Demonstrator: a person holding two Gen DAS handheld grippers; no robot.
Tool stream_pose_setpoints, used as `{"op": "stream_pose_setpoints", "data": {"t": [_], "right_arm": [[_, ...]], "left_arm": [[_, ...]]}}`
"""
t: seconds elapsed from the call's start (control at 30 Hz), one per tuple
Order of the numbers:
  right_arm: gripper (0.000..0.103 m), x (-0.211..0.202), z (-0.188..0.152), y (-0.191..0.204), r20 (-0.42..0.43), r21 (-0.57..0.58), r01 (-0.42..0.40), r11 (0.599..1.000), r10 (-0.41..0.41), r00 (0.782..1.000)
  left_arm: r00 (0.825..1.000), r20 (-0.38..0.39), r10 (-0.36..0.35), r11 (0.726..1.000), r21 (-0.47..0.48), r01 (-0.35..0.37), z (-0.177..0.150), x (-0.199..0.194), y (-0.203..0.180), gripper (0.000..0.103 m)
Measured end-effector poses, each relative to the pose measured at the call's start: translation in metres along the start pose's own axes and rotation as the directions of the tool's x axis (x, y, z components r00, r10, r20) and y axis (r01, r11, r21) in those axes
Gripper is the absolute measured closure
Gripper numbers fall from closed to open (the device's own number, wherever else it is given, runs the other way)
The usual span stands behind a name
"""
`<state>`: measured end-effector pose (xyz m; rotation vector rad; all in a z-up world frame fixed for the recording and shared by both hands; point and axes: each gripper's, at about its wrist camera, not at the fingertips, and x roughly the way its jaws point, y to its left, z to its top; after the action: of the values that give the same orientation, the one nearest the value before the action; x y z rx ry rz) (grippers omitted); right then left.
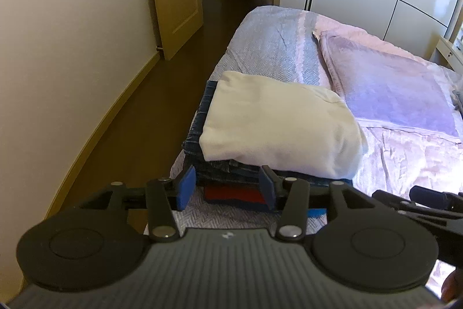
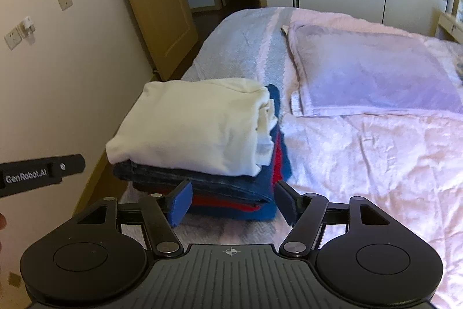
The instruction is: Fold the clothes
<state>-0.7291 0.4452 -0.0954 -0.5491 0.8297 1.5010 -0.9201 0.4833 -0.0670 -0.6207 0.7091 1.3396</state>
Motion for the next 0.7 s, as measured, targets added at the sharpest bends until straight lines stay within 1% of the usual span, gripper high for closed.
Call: {"op": "stream_pose_setpoints", "data": {"t": [0.1, 0.2, 0.27, 0.33, 0.5, 0.6, 0.7], "right_arm": [[0.036, -0.013, -0.008, -0.003, -0.003, -0.02, 0.019, 1.0, -0.019, 1.0], [0.036, -0.028, -0.018, -0.01, 0.011, -0.022, 0.02, 1.0, -0.02, 1.0], [0.036, -0.038, -0.022, -0.017, 0.009, -0.005, 0.017, 1.0, -0.017, 1.0], [0.036, -0.049, -0.027, -0.023, 0.011, 0.01, 0.017, 1.0, -0.017, 1.0], [0.036, -0.077, -0.045, -0.039, 0.06, 0.027, -0.002, 1.0, 0.001, 0.998], [0.036, -0.089, -0.054, -0.047, 0.05, 0.035, -0.028, 0.999, 0.026, 0.998], [0.036, -0.1, -0.062, -0.05, 0.041, 0.033, -0.025, 0.999, 0.024, 0.999]], "left_arm": [[1.0, 0.006, 0.01, 1.0, -0.006, -0.01, -0.008, -0.011, -0.007, 0.056], [1.0, 0.011, 0.024, 1.0, -0.008, -0.024, -0.017, -0.023, -0.015, 0.055], [0.999, 0.021, 0.039, 0.999, -0.009, -0.039, -0.023, -0.031, -0.021, 0.051], [0.998, 0.036, 0.051, 0.999, -0.008, -0.05, -0.029, -0.04, -0.028, 0.045], [0.997, 0.05, 0.054, 0.998, -0.015, -0.054, -0.049, -0.058, -0.042, 0.044], [0.997, 0.043, 0.062, 0.998, -0.019, -0.061, -0.064, -0.067, -0.05, 0.044], [0.997, 0.038, 0.072, 0.997, -0.022, -0.072, -0.08, -0.08, -0.056, 0.044]]}}
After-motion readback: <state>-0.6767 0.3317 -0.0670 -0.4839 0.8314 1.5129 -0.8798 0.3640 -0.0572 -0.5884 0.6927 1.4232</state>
